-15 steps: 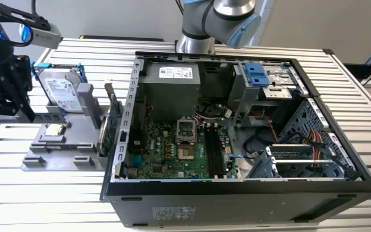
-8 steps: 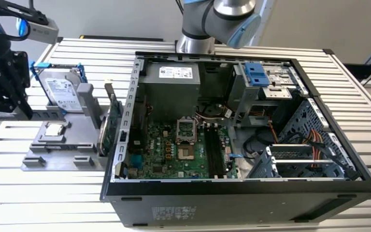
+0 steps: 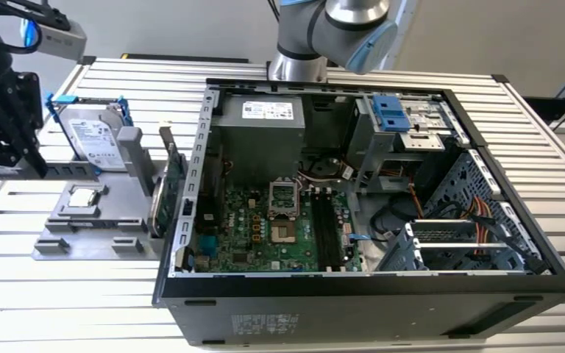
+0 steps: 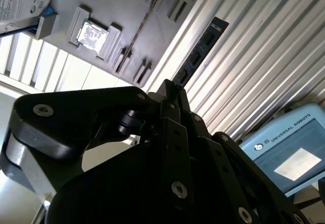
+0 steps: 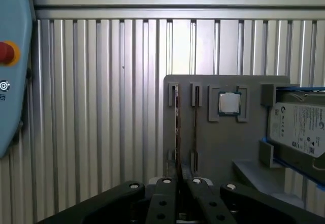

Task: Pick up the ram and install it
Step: 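Pick up the ram and move it above insertion slot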

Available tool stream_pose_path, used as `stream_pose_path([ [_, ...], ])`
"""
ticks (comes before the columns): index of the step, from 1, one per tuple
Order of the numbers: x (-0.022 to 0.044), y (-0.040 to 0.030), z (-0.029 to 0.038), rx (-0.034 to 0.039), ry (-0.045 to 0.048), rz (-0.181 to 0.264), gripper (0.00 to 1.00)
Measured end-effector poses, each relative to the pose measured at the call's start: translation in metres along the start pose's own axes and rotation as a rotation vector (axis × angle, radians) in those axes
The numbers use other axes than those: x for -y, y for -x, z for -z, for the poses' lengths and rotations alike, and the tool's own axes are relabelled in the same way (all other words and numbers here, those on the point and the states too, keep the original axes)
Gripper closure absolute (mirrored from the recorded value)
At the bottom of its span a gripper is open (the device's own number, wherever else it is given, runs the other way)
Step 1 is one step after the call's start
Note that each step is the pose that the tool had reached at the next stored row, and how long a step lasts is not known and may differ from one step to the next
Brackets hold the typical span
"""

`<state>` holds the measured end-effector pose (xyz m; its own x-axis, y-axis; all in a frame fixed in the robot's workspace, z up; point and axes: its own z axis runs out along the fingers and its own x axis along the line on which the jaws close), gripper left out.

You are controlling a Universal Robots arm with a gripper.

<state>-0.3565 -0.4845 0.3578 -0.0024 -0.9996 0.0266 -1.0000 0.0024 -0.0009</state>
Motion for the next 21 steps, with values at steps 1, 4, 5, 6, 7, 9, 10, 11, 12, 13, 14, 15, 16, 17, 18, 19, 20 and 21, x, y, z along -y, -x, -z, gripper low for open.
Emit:
stream_pose_path([
  [1,0.0000,0.0000,0.0008,0.0000,0.0000,0.000,1.00],
  [4,0.0000,-0.0001,0.0035,0.0000,0.0000,0.000,1.00],
  [5,0.0000,-0.0001,0.0043,0.0001,-0.0001,0.000,1.00],
  [6,0.0000,-0.0001,0.0052,0.0000,0.0000,0.000,1.00],
  [7,0.0000,-0.0001,0.0060,0.0000,0.0000,0.000,1.00],
  [9,0.0000,-0.0002,0.0076,0.0000,0.0000,0.000,1.00],
  [10,0.0000,-0.0002,0.0084,0.0000,-0.0001,0.000,1.00],
  [11,0.0000,-0.0002,0.0092,0.0000,0.0000,0.000,1.00],
  [12,0.0000,-0.0003,0.0098,0.0000,0.0000,0.000,1.00],
  [13,0.0000,-0.0003,0.0105,0.0001,-0.0001,0.000,1.00],
  [14,0.0000,-0.0003,0.0114,0.0000,-0.0001,0.000,1.00],
  [15,0.0000,-0.0003,0.0121,0.0000,0.0000,0.000,1.00],
  [16,0.0000,-0.0003,0.0129,0.0000,0.0000,0.000,1.00],
  [17,0.0000,-0.0004,0.0135,0.0000,-0.0001,0.000,1.00],
  [18,0.0000,-0.0004,0.0142,0.0001,0.0000,0.000,1.00],
  [19,0.0000,-0.0004,0.0150,0.0000,0.0001,0.000,1.00],
  [20,0.0000,-0.0004,0.0156,0.0000,0.0000,0.000,1.00],
  [21,0.0000,-0.0004,0.0163,0.0001,-0.0001,0.000,1.00],
])
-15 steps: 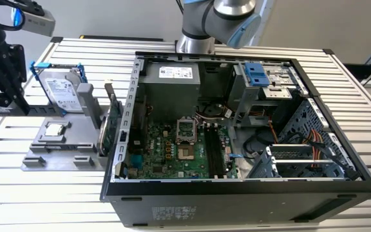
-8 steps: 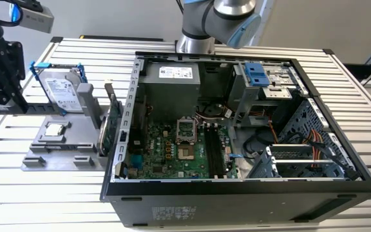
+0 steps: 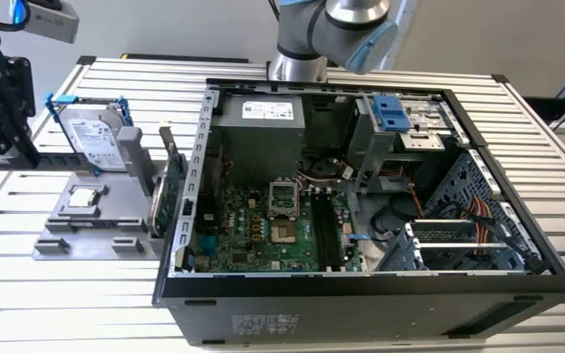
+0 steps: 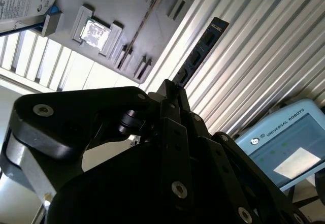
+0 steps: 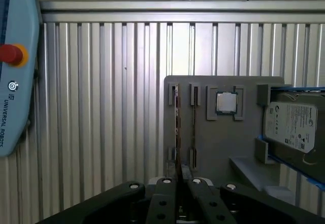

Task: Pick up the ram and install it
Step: 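Pick up the ram and move it above insertion slot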

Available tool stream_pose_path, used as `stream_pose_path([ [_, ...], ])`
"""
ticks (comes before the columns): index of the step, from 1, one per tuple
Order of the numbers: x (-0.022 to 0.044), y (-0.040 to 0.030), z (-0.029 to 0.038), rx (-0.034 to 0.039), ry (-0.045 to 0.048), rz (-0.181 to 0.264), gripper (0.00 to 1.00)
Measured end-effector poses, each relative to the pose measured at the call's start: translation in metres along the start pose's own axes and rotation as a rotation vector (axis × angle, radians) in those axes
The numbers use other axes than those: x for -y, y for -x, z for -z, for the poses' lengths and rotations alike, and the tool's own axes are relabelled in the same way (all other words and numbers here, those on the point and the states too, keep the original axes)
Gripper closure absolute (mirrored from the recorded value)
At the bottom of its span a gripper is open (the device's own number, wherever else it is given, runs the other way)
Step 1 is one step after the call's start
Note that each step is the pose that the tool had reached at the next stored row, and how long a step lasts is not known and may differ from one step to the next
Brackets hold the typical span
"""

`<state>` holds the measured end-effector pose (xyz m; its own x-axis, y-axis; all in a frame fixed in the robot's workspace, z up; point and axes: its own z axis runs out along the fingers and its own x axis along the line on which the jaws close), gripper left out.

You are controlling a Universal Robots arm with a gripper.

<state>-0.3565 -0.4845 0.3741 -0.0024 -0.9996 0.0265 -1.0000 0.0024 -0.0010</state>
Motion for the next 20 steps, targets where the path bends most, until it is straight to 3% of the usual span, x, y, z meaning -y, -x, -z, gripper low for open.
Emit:
stream_pose_path([
  [5,0.0000,-0.0002,0.0059,-0.0001,0.0000,0.000,1.00],
  [20,0.0000,-0.0003,0.0118,0.0000,-0.0001,0.000,1.00],
])
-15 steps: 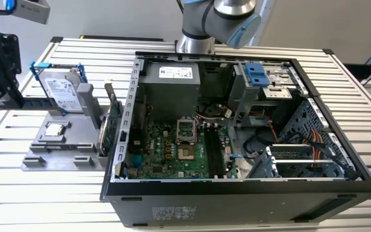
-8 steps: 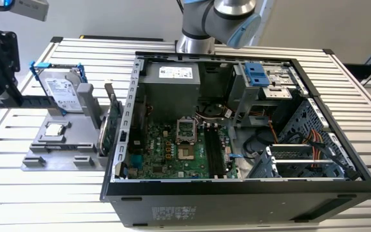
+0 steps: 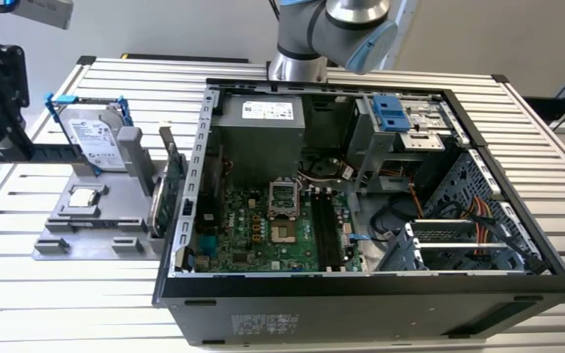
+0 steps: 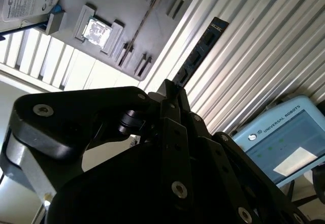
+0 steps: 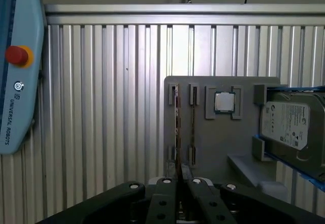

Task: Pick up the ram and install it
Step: 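Pick up the ram and move it above insertion slot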

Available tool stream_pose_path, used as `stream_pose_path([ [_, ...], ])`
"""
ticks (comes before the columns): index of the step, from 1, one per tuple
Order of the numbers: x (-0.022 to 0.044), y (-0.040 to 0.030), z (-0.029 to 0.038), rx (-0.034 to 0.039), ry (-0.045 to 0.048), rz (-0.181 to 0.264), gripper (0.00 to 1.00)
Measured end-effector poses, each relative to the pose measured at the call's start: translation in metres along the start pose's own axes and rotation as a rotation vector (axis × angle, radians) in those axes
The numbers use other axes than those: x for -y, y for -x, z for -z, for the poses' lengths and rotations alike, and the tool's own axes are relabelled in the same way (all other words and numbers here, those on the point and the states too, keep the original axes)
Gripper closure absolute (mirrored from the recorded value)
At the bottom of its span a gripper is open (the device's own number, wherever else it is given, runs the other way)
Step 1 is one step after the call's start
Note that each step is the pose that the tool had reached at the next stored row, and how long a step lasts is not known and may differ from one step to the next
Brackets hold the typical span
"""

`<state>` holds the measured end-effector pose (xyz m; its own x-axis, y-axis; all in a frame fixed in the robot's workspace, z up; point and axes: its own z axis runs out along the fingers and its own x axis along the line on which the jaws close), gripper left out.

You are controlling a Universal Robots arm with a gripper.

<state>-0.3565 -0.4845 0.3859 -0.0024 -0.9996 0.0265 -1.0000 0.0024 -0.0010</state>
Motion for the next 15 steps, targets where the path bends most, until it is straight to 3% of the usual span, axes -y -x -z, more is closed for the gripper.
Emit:
stream_pose_path([
  [15,0.0043,0.0000,0.0002,-0.0014,0.0001,0.000,1.00],
])
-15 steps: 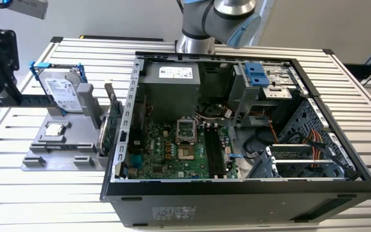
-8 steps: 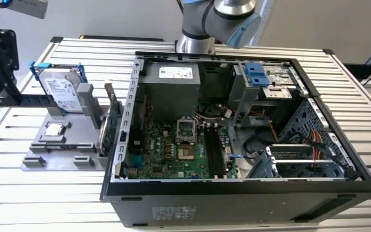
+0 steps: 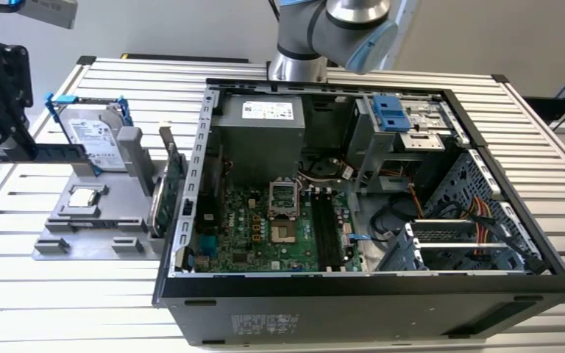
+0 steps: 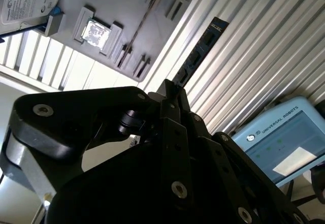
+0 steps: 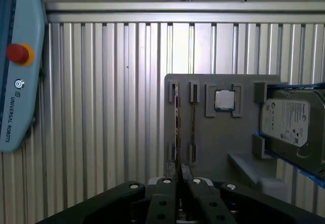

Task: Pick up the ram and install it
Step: 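Pick up the ram and move it above insertion slot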

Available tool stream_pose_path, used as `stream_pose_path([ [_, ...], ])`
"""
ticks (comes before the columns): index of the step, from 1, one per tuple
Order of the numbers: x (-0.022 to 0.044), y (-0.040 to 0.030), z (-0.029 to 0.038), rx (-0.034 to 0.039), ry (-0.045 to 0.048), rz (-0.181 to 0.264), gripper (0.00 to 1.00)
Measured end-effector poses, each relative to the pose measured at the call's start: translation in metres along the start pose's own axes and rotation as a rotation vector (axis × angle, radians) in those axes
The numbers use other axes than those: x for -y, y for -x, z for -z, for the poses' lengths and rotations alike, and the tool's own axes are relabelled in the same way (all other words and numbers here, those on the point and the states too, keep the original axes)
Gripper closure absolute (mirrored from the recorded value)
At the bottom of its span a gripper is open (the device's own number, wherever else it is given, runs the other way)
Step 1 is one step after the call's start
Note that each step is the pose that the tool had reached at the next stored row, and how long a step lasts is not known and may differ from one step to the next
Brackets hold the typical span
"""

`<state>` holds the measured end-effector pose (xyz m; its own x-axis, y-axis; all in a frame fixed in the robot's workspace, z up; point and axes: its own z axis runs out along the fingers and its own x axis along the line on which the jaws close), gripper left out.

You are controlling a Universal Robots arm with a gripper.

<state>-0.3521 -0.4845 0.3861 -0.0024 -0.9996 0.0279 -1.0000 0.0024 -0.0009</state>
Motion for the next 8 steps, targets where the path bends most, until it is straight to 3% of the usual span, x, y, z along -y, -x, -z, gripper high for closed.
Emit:
stream_pose_path([
  [8,0.0061,0.0000,0.0000,0.0001,-0.0001,0.000,1.00],
])
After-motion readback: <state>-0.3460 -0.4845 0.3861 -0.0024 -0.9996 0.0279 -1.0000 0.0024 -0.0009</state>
